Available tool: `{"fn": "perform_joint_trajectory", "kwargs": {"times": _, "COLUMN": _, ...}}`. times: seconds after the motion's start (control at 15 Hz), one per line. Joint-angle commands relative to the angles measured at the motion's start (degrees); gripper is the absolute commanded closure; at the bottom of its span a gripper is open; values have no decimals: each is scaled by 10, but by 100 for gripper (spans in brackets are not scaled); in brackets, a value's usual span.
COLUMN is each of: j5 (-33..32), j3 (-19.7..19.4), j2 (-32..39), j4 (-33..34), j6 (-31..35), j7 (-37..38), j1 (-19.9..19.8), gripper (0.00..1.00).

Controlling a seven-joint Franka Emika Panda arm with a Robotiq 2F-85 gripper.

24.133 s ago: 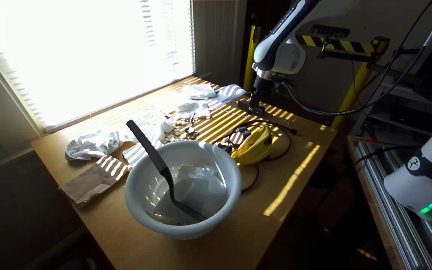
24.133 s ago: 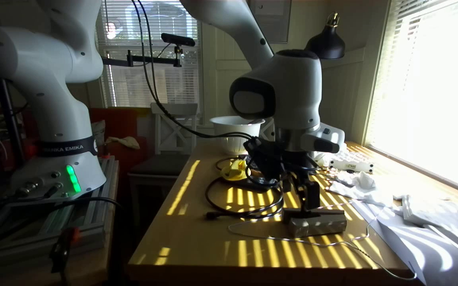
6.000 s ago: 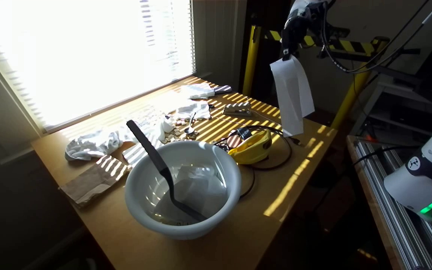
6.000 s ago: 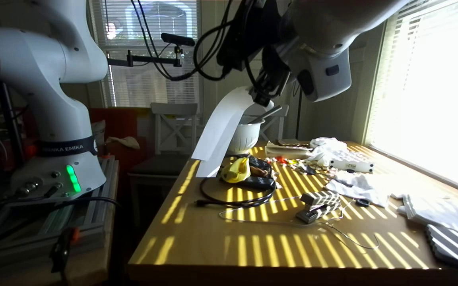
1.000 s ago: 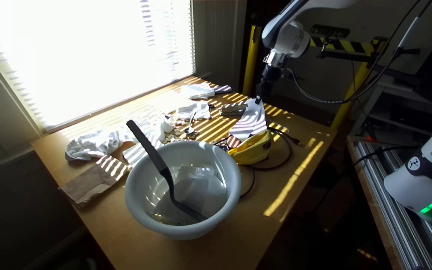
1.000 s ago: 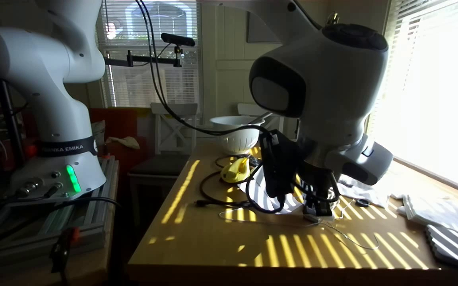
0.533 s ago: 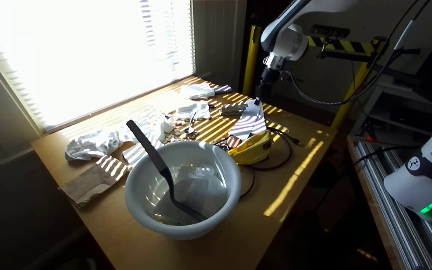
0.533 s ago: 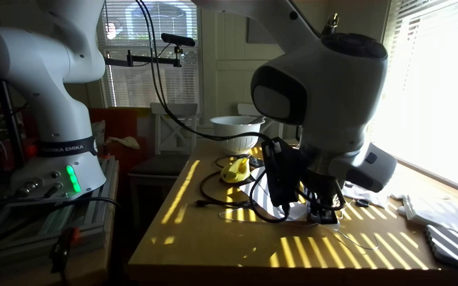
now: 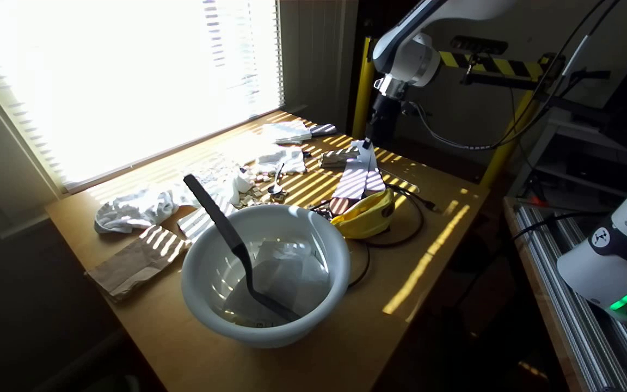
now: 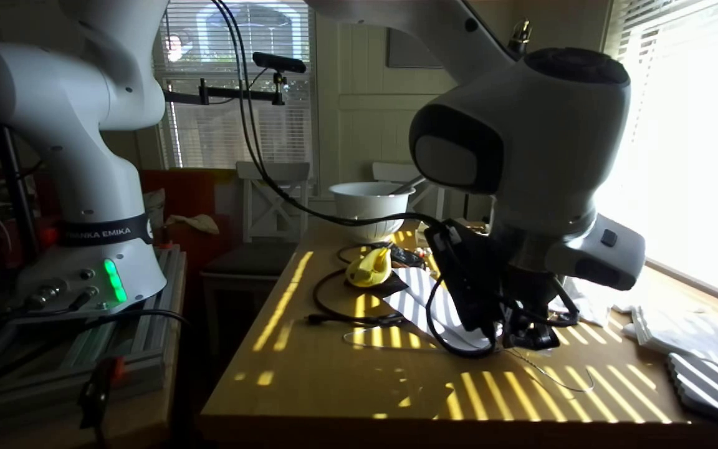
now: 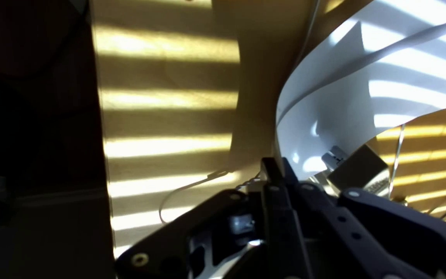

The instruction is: Turn the stapler, then pick up the paper from the table and staple it

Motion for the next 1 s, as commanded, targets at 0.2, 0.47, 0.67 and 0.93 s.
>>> {"fn": "perform_joint_trajectory", "kwargs": {"times": 0.2, "j5": -19, "j3": 21, "j2": 49, "j4": 69, "j6": -14, "j7": -42, "j1": -8, "gripper": 100}}
{"fn": "perform_joint_trajectory", "kwargs": {"times": 0.47, "j5": -54, "j3": 17, "j2": 67, "j4": 102, "j6": -27, "j7": -42, "j1": 2, "gripper": 73}}
{"fn": "perform_joint_trajectory", "kwargs": {"times": 0.67, "j5": -118, "j3": -4, "j2": 62, "j4": 110, "j6": -39, "j7": -9, "j1": 15, "gripper": 54}}
{"fn": "perform_joint_trajectory", "kwargs": {"times": 0.93, "j5": -159, "j3": -10, "j2": 31, "j4": 102, "j6": -41, "j7": -5, "j1": 9, "gripper": 26}}
